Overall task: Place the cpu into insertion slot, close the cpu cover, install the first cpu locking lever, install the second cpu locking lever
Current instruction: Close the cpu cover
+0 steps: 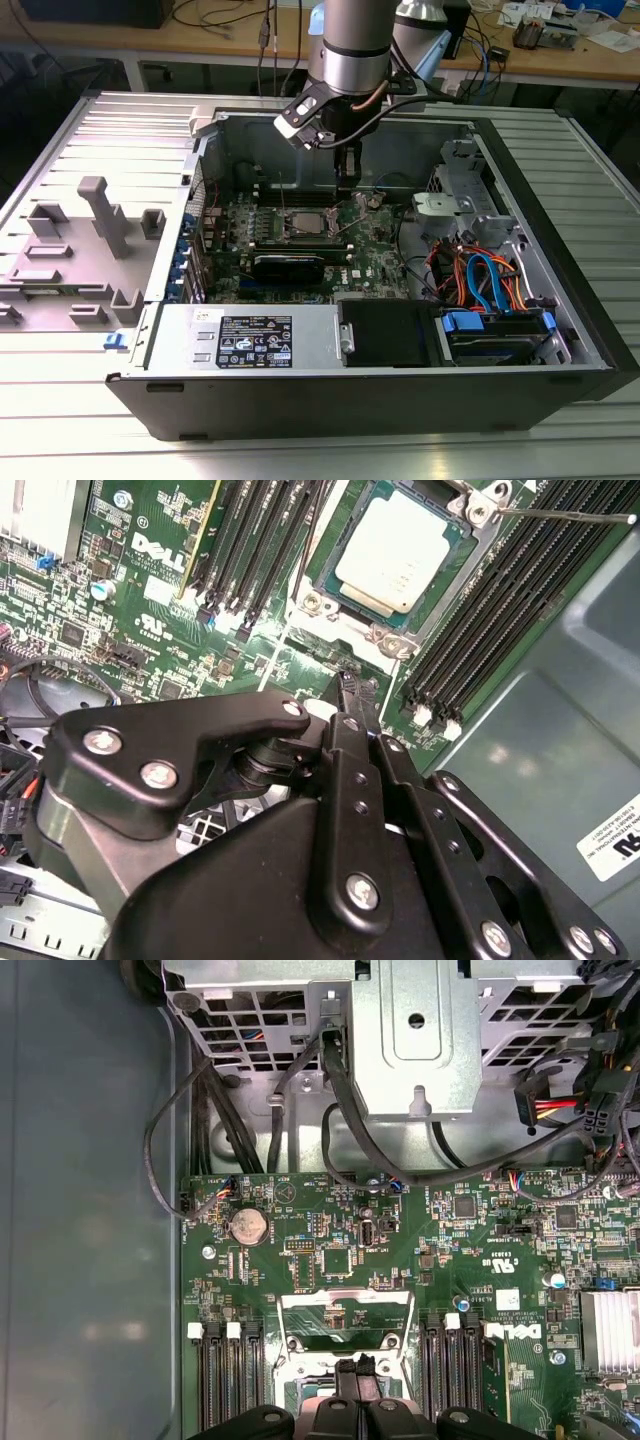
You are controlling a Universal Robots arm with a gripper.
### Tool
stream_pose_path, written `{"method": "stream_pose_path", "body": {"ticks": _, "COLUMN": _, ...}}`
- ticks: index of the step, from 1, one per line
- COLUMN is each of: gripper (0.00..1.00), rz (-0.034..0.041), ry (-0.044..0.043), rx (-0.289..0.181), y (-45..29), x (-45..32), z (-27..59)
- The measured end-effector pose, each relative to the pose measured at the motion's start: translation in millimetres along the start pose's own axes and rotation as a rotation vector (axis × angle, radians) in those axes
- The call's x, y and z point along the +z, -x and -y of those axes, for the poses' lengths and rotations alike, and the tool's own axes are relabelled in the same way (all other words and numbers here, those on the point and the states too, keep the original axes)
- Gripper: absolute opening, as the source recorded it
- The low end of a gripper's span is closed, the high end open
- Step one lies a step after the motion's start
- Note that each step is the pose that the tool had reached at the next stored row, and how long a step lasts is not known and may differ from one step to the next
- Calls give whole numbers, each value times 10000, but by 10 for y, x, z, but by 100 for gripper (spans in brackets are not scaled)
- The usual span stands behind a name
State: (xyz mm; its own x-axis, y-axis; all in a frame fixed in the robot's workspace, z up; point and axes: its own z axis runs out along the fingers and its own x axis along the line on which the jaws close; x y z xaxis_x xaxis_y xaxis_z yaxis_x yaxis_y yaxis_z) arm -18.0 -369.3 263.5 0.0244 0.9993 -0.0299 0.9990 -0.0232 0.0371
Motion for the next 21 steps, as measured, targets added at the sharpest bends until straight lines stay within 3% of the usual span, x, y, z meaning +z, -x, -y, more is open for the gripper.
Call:
{"method": "stream_pose_path", "body": {"ticks": 14, "gripper": 11, "rz": 0, "ry": 0, "rx": -1, "y": 0, "x": 1, "z": -13}}
{"method": "stream_pose_path", "body": {"ticks": 21, "gripper": 11, "rz": 0, "ry": 0, "rx": 0, "y": -2, "x": 2, "z": -65}}
